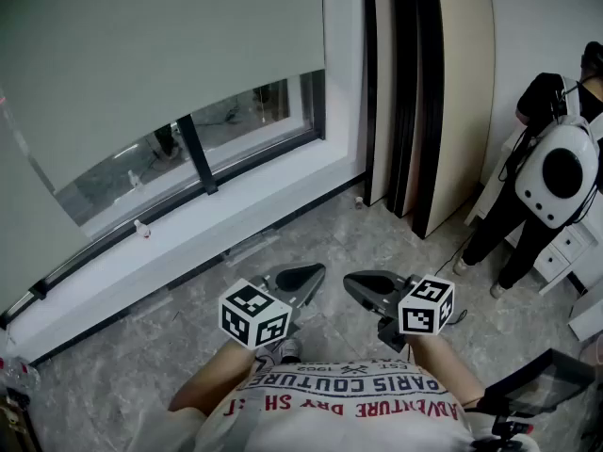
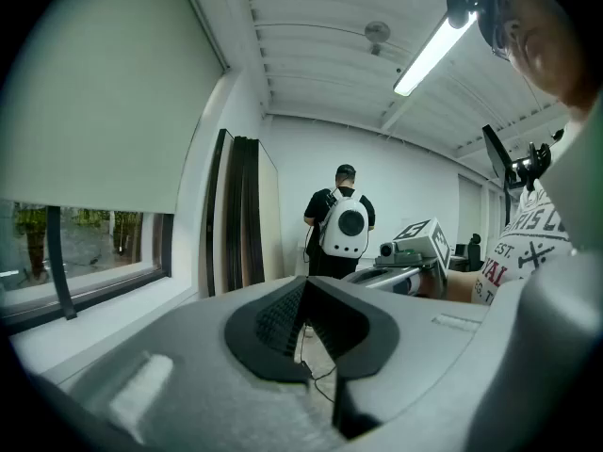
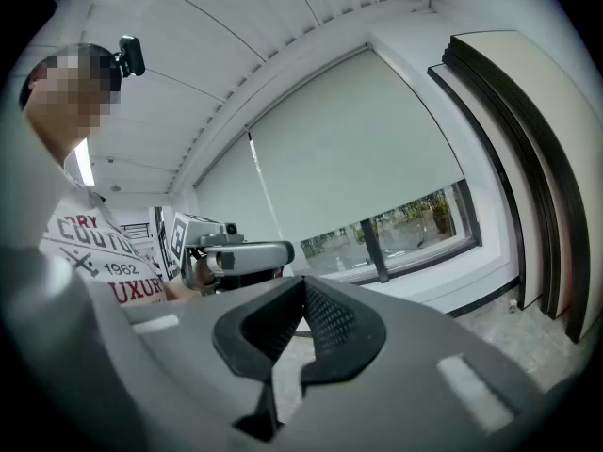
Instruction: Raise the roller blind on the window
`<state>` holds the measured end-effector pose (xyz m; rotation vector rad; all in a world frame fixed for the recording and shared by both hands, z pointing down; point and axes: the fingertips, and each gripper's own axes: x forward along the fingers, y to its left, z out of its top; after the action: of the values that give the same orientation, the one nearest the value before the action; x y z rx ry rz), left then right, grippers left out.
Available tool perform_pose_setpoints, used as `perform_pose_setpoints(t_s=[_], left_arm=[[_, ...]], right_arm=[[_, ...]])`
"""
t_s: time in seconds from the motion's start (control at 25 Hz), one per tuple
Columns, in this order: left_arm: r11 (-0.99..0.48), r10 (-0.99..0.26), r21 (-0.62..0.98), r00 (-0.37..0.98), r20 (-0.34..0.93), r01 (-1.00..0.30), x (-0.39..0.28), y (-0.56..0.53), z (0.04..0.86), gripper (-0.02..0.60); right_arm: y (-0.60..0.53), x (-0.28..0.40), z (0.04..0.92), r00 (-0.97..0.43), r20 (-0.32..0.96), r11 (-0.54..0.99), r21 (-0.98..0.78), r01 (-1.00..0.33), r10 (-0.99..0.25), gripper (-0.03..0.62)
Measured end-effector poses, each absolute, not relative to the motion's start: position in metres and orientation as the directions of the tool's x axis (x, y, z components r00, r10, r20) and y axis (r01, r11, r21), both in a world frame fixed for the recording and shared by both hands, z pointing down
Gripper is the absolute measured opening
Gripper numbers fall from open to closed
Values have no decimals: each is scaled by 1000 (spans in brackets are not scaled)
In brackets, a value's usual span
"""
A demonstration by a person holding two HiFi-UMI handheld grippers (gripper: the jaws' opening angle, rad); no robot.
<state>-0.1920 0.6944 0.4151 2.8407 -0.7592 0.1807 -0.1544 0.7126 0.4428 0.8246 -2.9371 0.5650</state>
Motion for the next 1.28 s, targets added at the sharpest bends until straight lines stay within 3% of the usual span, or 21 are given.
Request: perform_pose_setpoints(t_s=[0.84, 1.28], left_arm=[[-849, -472, 176, 865, 172, -499, -193, 708, 420, 0], [-868, -436, 179, 884, 168, -463, -153, 713, 421, 0]], right_arm=[[719, -144, 432, -840, 67, 759, -394, -518, -539, 0], [730, -109, 434, -810, 61, 727, -407, -553, -583, 0]])
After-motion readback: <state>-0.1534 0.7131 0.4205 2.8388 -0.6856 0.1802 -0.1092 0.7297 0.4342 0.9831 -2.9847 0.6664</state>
